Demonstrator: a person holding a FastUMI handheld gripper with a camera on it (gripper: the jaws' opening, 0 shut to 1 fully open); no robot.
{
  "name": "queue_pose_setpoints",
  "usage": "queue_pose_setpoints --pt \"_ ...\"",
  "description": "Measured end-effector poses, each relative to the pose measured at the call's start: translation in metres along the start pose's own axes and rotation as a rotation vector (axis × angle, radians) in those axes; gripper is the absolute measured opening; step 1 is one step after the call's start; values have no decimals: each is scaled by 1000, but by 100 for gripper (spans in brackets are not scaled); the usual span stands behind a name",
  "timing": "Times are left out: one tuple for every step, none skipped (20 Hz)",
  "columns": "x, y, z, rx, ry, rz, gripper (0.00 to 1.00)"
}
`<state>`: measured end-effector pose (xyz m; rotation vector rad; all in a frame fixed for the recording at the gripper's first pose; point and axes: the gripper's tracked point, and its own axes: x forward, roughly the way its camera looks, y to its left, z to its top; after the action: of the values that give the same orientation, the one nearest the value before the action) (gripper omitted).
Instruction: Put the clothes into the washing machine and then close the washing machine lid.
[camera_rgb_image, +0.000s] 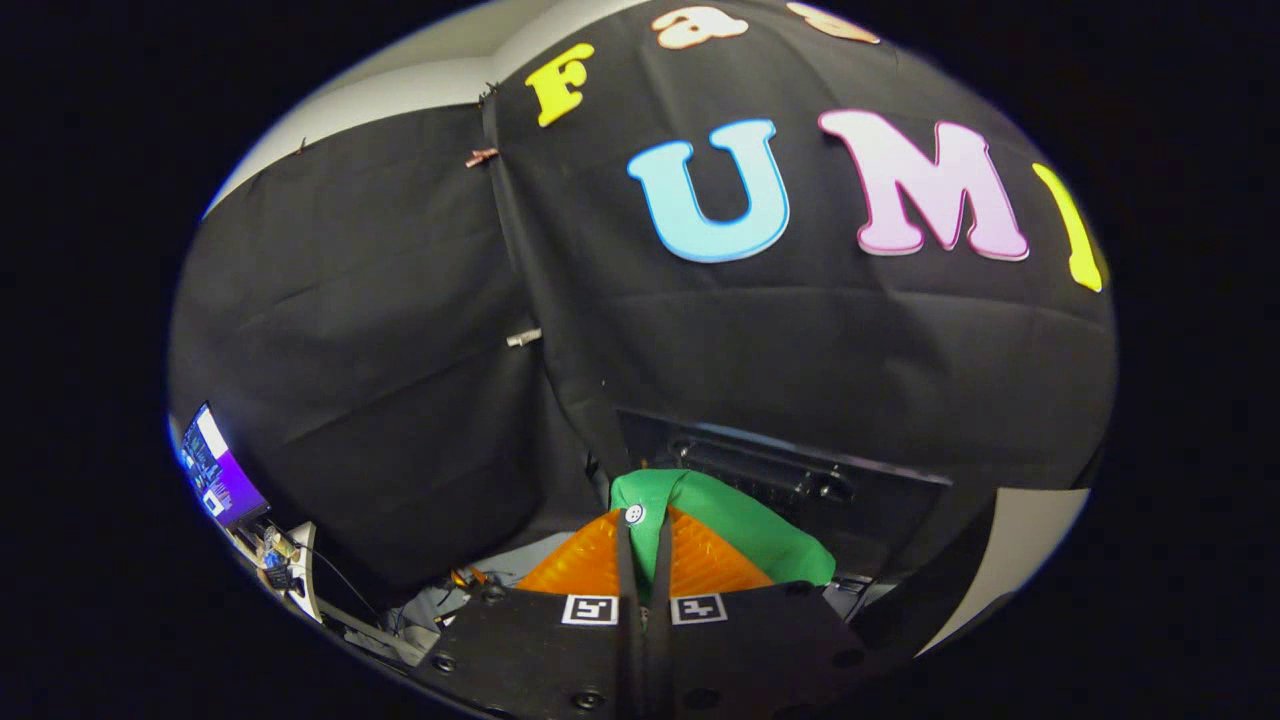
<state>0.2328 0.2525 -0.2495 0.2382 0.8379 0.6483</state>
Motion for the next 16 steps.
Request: queue_pose_setpoints --pt "9 -4 -11 5 32 2 5" --pt "18 -9 -21 12 66 1 5" --pt "24 -14 -33 21 98 -6 5" --pt "29 -19 -44 27 127 -17 5" --pt "35 -24 -55 34 154 -26 5" --pt "40 -29 -65 39 181 -38 5" --pt "42 -33 -76 41 209 -53 5" --pt "50 -39 -90 46 241 -70 5" --pt "49 -41 -97 59 280 -75 7" --pt "51 -41 -100 80 295 -66 25" --pt "52 -37 -99 101 293 -52 42" --pt "52 -40 -98 94 291 -68 60" --pt "56 -44 -105 81 304 -78 78" --pt "54 -48 -109 71 321 -91 95" --pt "54 -47 -114 68 337 -91 93" --pt "53 -46 -116 63 345 -86 91"
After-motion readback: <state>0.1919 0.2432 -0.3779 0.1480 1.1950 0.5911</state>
